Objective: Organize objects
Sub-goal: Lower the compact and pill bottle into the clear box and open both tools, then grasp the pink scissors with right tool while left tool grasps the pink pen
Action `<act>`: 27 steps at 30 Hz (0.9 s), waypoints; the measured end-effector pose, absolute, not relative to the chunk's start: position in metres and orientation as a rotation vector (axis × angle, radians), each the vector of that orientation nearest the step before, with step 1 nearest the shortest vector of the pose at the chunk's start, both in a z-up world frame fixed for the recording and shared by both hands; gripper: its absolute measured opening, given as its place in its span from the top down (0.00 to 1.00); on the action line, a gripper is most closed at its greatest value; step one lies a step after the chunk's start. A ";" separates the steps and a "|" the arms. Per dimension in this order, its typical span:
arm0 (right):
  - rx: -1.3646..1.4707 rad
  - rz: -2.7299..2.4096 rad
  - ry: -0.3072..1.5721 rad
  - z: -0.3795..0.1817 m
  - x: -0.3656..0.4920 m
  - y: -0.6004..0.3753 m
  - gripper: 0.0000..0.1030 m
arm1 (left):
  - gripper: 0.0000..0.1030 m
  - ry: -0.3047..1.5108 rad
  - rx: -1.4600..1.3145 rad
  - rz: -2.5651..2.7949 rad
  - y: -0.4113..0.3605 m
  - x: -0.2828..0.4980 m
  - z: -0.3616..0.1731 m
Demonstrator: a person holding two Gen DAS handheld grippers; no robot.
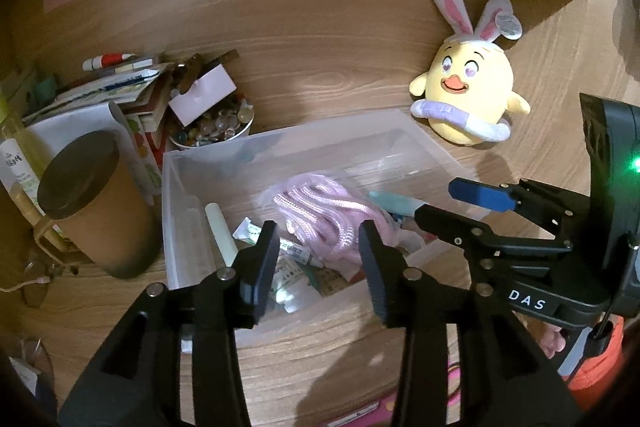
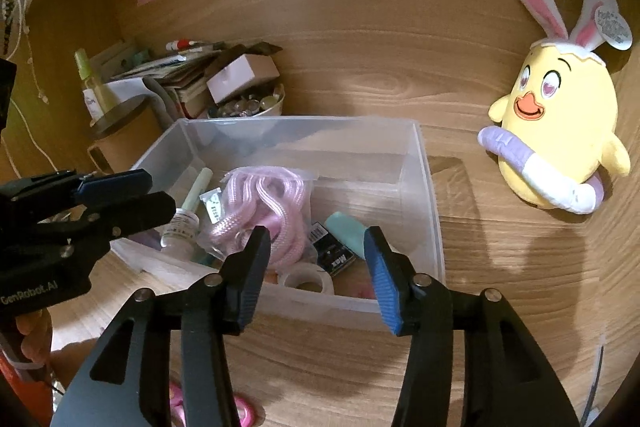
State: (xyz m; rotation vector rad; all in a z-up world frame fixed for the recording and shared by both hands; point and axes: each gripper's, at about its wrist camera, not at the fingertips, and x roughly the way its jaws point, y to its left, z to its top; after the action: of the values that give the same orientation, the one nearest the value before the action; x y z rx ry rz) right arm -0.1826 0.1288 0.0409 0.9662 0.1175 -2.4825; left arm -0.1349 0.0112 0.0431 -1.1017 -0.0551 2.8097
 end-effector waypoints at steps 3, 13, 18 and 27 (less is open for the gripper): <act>0.951 -2.477 0.111 0.046 -0.176 0.131 0.54 | 0.51 -0.056 -1.078 2.816 0.012 -0.128 0.048; 0.918 -2.345 0.173 0.045 -0.130 0.128 0.43 | 0.17 -0.037 -1.019 2.884 0.002 -0.080 0.058; 0.969 -2.252 0.256 0.024 -0.105 0.121 0.43 | 0.16 -0.040 -1.100 2.887 -0.009 -0.056 0.040; 1.046 -2.099 0.433 -0.016 -0.079 0.095 0.43 | 0.16 -0.051 -1.302 2.765 -0.009 -0.038 -0.012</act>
State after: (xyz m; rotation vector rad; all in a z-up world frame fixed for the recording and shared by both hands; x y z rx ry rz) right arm -0.0792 0.0946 -0.0163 1.0463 0.4325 -2.0986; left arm -0.0381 -0.0087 -0.0121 -1.3024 -0.0510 2.7645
